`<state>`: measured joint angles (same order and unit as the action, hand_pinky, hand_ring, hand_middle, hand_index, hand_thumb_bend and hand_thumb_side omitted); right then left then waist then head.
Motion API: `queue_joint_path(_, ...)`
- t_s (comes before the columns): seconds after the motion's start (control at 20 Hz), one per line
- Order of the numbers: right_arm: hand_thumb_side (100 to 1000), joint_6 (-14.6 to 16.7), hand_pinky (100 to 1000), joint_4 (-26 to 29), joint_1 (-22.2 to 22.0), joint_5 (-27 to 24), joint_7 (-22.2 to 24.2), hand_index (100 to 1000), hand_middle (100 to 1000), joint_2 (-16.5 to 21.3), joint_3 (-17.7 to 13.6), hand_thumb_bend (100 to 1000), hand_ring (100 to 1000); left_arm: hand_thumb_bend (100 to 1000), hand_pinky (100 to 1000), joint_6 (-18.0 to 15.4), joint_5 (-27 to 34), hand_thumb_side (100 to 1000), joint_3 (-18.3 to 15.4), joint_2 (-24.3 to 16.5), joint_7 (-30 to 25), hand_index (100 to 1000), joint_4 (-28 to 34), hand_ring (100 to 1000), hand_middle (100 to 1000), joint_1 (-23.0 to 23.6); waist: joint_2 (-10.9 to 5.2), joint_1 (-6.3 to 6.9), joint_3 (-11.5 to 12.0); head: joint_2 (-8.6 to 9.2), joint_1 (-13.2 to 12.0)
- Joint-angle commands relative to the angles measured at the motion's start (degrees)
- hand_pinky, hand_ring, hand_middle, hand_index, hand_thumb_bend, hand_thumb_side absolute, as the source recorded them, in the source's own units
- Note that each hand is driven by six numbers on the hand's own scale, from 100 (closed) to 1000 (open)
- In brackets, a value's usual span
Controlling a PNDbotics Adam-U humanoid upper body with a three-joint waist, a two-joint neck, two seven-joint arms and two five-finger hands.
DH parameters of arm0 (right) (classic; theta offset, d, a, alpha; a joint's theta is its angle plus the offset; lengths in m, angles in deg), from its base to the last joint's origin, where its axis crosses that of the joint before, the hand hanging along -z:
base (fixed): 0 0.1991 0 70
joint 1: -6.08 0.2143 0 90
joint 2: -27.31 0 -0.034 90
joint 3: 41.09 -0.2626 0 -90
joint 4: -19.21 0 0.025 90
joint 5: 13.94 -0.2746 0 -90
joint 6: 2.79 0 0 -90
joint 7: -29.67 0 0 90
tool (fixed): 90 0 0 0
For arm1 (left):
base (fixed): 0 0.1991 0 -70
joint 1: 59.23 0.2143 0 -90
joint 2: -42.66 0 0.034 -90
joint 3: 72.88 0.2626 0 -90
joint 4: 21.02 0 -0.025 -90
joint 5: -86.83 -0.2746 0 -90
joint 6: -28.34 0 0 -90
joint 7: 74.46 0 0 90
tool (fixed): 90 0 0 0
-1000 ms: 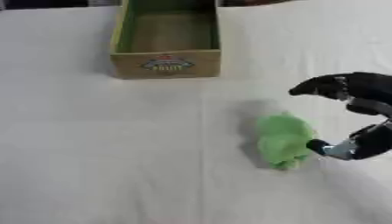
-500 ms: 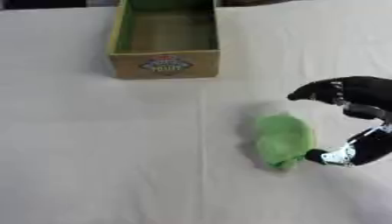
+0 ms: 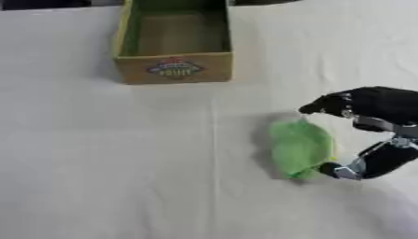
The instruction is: Pick up objects on the table and place them in the box.
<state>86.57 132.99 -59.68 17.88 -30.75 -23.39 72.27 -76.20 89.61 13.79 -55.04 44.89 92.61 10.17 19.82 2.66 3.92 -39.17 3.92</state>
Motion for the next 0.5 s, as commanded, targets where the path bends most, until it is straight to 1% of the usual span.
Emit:
queue_joint_path(0.05, 504, -1.07, 782, 0.81, 1.05, 2.5, 0.36, 1000, 812, 0.78, 0.15, 396, 789, 100, 681, -0.04, 0.26, 1000, -0.2, -0.91, -0.24, 911, 0.96, 856, 857, -0.57, -0.77, -0.07, 0.06, 0.08, 0.26)
queue_joint_path(0.2, 500, -1.71, 763, 0.81, 1.37, 4.27, 0.84, 1000, 792, 0.49, 0.84, 400, 769, 100, 680, -0.09, 0.38, 1000, -0.13, -0.79, -0.38, 905, 0.96, 856, 853, -0.69, -0.6, -0.03, 0.12, 0.1, 0.32)
queue_joint_path(0.3, 493, -2.1, 740, 0.81, 1.68, 5.13, 0.96, 1000, 750, 0.22, 1.25, 393, 747, 100, 680, -0.11, 0.46, 1000, -0.1, -0.73, -0.46, 901, 0.96, 855, 850, -0.74, -0.52, 0.0, 0.21, 0.06, 0.35)
queue_joint_path(0.35, 492, -2.28, 738, 0.81, 1.83, 5.71, 0.91, 1000, 747, 0.1, 1.41, 392, 746, 100, 680, -0.11, 0.49, 1000, -0.1, -0.69, -0.5, 901, 0.96, 855, 850, -0.74, -0.49, 0.0, 0.23, 0.05, 0.35)
queue_joint_path(0.4, 478, -2.47, 719, 0.73, 1.97, 6.45, 0.86, 998, 719, -0.01, 1.57, 380, 729, 100, 680, -0.12, 0.54, 1000, -0.07, -0.64, -0.55, 898, 0.96, 855, 848, -0.74, -0.47, 0.0, 0.28, 0.1, 0.38)
queue_joint_path(0.5, 467, -2.55, 695, 0.42, 2.13, 7.76, 0.86, 982, 683, -0.3, 2.15, 375, 715, 100, 679, -0.14, 0.62, 1000, -0.02, -0.55, -0.68, 894, 0.96, 853, 845, -0.77, -0.43, 0.0, 0.41, 0.15, 0.44)
